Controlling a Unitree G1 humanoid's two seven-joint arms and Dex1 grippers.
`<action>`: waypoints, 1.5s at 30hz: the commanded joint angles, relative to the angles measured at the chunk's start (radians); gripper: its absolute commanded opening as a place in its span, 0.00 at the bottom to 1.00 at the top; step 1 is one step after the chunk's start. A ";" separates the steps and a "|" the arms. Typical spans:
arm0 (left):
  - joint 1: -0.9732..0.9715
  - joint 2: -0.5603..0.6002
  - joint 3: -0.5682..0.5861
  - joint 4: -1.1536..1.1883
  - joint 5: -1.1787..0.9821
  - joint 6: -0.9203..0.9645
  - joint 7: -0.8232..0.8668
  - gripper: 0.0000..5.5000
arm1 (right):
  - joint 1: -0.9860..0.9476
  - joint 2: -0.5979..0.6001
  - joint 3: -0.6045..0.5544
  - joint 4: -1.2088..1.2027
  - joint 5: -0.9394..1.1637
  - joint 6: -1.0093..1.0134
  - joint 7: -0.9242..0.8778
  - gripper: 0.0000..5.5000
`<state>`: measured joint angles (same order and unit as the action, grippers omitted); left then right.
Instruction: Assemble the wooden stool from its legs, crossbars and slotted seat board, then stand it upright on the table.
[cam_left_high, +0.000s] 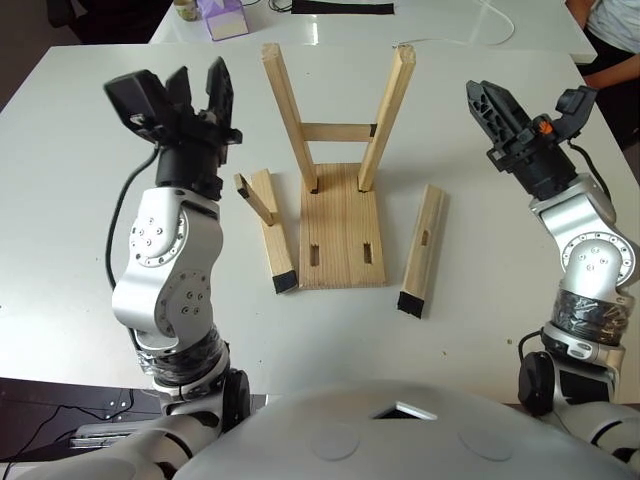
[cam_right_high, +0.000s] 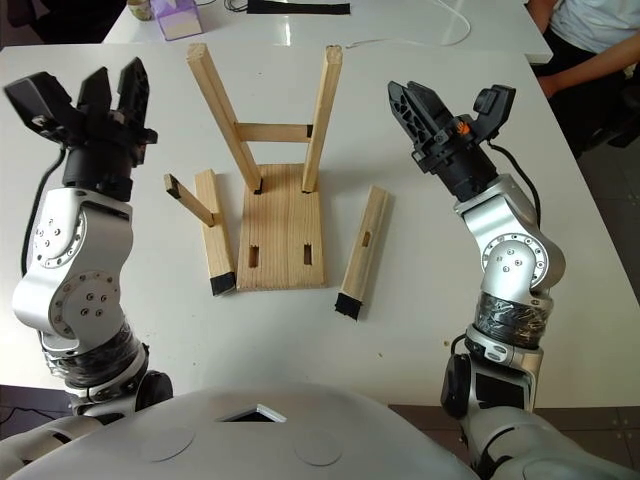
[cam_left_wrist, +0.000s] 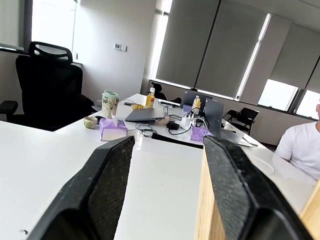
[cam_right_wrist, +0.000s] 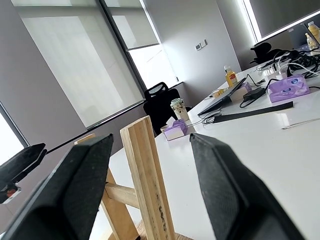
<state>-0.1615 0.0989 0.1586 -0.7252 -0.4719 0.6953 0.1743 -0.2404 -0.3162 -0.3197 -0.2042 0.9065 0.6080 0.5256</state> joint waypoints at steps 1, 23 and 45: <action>0.060 -0.040 -0.057 0.211 0.054 -0.041 -0.033 0.47 | -0.002 0.025 0.021 0.005 -0.004 -0.008 -0.010 0.51; 0.382 0.065 0.164 -0.230 -0.195 0.260 0.120 0.47 | 0.212 0.061 -0.008 -0.163 0.036 -0.007 -0.109 0.51; 0.407 -0.064 -0.172 -0.051 -0.003 0.394 0.120 0.65 | 0.100 -0.025 0.043 -0.045 0.032 0.064 -0.054 0.51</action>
<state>0.2845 0.0373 -0.0070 -0.8177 -0.5118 1.0598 0.2762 -0.1186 -0.3419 -0.2820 -0.2561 0.9420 0.6703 0.4680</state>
